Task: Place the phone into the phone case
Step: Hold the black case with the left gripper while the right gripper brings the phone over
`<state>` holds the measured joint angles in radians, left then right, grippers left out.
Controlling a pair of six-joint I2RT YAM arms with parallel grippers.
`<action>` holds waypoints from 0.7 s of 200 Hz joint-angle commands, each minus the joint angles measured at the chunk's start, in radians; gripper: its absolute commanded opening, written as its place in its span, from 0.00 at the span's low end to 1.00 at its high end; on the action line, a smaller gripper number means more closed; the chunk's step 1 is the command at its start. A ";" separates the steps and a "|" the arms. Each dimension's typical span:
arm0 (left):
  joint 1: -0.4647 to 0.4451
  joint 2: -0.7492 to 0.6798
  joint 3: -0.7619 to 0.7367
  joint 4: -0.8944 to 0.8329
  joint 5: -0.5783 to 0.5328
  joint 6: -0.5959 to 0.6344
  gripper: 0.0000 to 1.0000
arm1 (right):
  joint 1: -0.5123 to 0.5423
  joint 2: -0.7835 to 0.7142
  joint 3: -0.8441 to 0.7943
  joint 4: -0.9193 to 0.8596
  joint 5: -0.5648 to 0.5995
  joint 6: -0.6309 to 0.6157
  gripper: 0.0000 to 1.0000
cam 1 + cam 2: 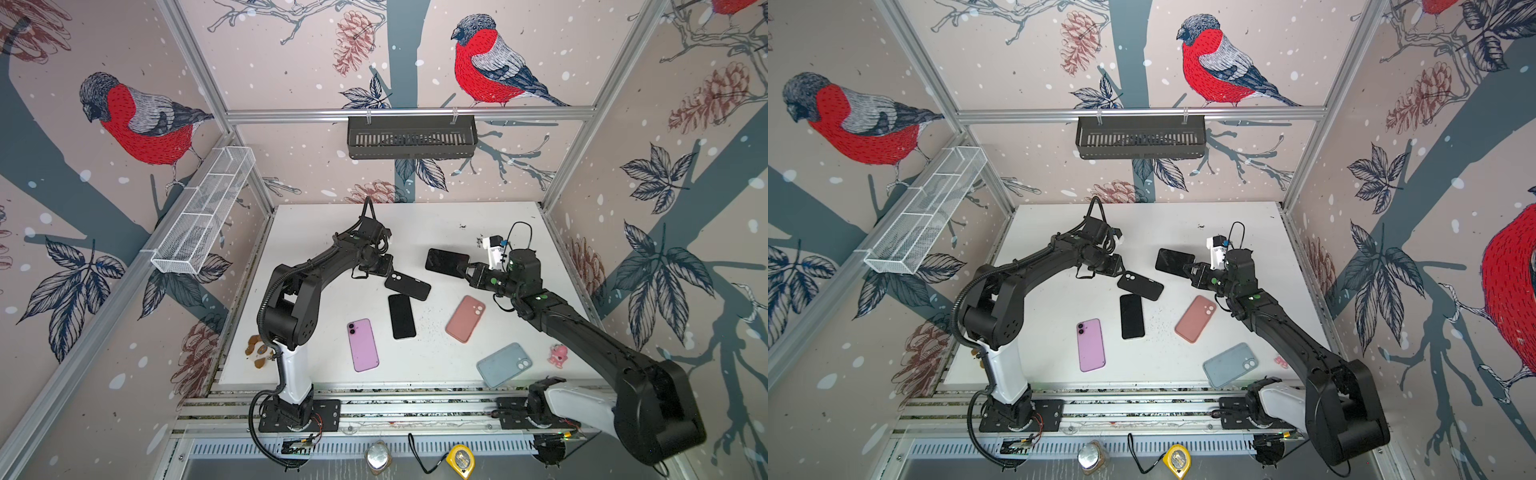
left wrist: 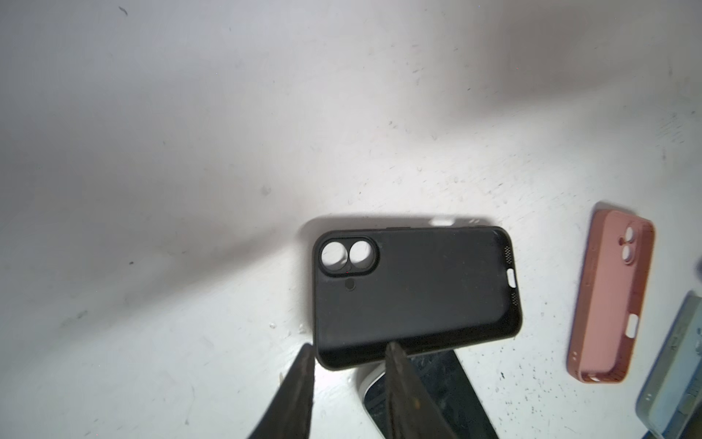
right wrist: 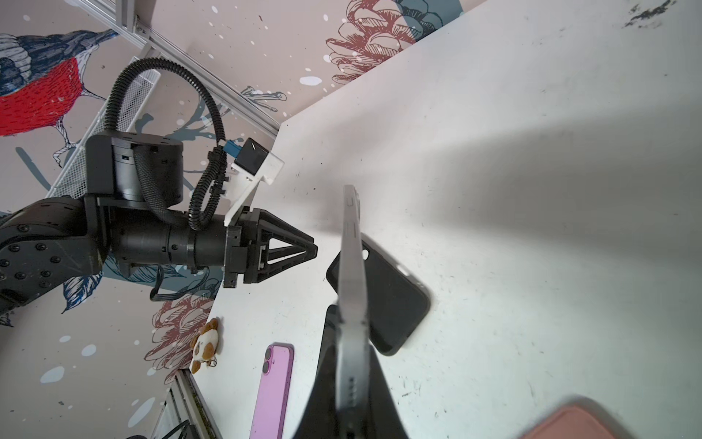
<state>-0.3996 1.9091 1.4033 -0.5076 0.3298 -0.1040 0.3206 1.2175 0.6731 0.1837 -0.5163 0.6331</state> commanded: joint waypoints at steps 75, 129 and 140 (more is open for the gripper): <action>0.121 -0.021 -0.125 0.250 0.371 -0.067 0.32 | 0.044 0.342 0.178 0.041 -0.207 0.170 0.00; 0.058 0.061 -0.062 0.090 0.204 0.004 0.29 | 0.013 0.302 0.138 0.046 -0.186 0.194 0.00; 0.042 0.082 -0.046 0.058 0.155 0.016 0.27 | -0.013 0.270 0.127 0.021 -0.180 0.175 0.00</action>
<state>-0.3286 1.9602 1.3247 -0.3557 0.5983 -0.1432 0.3439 1.5394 0.8146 0.1829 -0.6979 0.8169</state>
